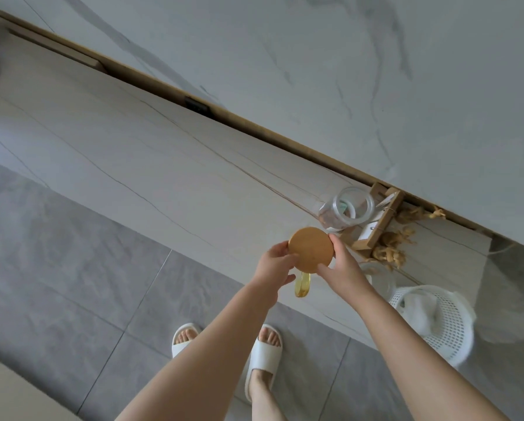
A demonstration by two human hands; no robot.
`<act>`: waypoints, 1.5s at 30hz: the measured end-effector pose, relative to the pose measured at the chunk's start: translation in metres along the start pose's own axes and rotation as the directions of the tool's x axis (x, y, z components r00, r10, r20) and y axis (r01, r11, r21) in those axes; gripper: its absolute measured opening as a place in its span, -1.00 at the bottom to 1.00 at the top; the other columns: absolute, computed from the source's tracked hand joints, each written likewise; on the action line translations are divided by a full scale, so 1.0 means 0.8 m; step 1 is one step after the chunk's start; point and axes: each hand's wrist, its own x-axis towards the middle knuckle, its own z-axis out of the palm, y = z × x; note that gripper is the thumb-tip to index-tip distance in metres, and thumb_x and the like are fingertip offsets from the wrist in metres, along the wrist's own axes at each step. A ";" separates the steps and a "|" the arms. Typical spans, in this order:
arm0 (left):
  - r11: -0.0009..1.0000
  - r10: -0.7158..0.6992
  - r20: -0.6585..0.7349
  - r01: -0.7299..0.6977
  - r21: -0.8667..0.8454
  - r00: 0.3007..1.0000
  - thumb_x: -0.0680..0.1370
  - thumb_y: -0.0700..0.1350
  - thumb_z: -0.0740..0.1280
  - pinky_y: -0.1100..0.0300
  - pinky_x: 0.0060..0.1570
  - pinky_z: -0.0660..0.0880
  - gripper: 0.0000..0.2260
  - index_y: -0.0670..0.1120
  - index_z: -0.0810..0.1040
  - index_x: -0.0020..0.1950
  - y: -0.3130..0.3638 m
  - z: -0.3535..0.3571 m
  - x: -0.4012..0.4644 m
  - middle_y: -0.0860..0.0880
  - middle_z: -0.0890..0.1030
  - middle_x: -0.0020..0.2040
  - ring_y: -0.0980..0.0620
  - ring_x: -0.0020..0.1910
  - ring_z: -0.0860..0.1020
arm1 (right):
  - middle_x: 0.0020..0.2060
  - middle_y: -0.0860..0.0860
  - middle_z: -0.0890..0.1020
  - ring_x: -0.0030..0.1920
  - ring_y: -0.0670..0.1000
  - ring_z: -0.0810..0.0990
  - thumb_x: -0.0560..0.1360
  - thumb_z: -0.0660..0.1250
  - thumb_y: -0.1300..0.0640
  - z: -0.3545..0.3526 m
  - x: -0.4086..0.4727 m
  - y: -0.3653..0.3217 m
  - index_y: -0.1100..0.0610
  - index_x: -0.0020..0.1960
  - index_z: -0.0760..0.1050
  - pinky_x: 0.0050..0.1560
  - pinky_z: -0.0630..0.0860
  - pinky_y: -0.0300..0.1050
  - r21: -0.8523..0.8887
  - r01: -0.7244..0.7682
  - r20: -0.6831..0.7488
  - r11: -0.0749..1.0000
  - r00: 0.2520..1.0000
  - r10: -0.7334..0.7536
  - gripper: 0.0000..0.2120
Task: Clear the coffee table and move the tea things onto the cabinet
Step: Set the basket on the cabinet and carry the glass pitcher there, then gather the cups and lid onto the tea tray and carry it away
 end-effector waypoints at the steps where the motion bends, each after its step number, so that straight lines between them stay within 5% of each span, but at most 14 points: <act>1: 1.000 0.001 -0.003 -0.001 0.007 1.000 0.55 -0.21 0.29 0.09 0.13 0.53 -0.59 -0.10 0.37 0.40 0.001 -0.003 -0.004 -0.09 0.53 0.23 -0.05 0.17 0.53 | 0.38 0.05 0.33 0.33 0.02 0.35 0.50 0.28 0.19 0.001 -0.004 -0.004 0.04 0.48 0.07 0.17 0.34 -0.16 -0.026 0.014 -0.028 1.000 1.000 -0.015 -0.36; 8: 1.000 0.010 -0.058 -0.010 0.001 0.998 0.55 -0.15 0.29 0.11 0.06 0.52 -0.66 -0.10 0.44 0.33 -0.013 -0.059 -0.048 -0.03 0.56 -0.04 0.01 -0.04 0.55 | 0.45 0.05 0.25 0.48 0.04 0.09 0.51 0.30 0.00 0.026 -0.045 -0.053 0.11 0.39 0.31 0.41 0.18 -0.01 -0.354 0.140 -0.096 0.925 0.978 -0.185 -0.51; 17: 0.998 0.059 -0.263 -0.059 0.009 0.963 0.54 -0.06 0.30 0.24 -0.22 0.45 -0.67 -0.09 0.50 0.29 -0.073 -0.236 -0.119 -0.02 0.60 -0.06 0.07 -0.19 0.55 | 0.24 0.02 0.54 0.26 -0.01 0.47 0.51 0.28 -0.01 0.182 -0.082 -0.159 0.09 0.29 0.43 0.25 0.36 -0.17 -0.463 0.394 0.272 0.794 0.916 -0.296 -0.62; 23: 0.997 0.040 -0.471 -0.002 0.080 0.881 0.54 0.06 0.27 0.11 0.10 0.51 -0.69 -0.06 0.58 0.18 -0.154 -0.395 -0.181 -0.09 0.66 0.09 -0.07 0.09 0.60 | 0.21 0.04 0.56 0.24 0.03 0.49 0.51 0.27 -0.04 0.349 -0.129 -0.222 0.10 0.28 0.45 0.23 0.39 -0.14 -0.555 0.528 0.452 0.643 0.840 -0.300 -0.61; 37: 0.946 -0.188 -0.645 -0.039 -0.321 0.740 0.54 0.07 0.25 0.19 0.05 0.47 -0.70 -0.04 0.58 0.17 -0.360 -0.668 -0.316 -0.02 0.66 0.08 0.03 0.08 0.60 | 0.00 0.00 0.64 0.05 -0.02 0.57 0.50 0.29 -0.04 0.711 -0.275 -0.312 0.07 0.15 0.53 0.10 0.43 -0.17 -0.575 0.717 0.705 0.394 0.678 -0.205 -0.71; 45: 0.843 -0.355 -0.681 -0.095 -0.529 0.641 0.54 0.11 0.25 0.25 0.04 0.44 -0.71 0.02 0.58 0.16 -0.456 -0.747 -0.380 0.02 0.65 0.11 0.04 0.09 0.59 | -0.01 -0.06 0.61 0.08 -0.07 0.55 0.50 0.27 -0.05 0.856 -0.358 -0.336 0.05 0.17 0.51 0.11 0.42 -0.19 -0.430 0.878 0.869 0.211 0.466 -0.169 -0.70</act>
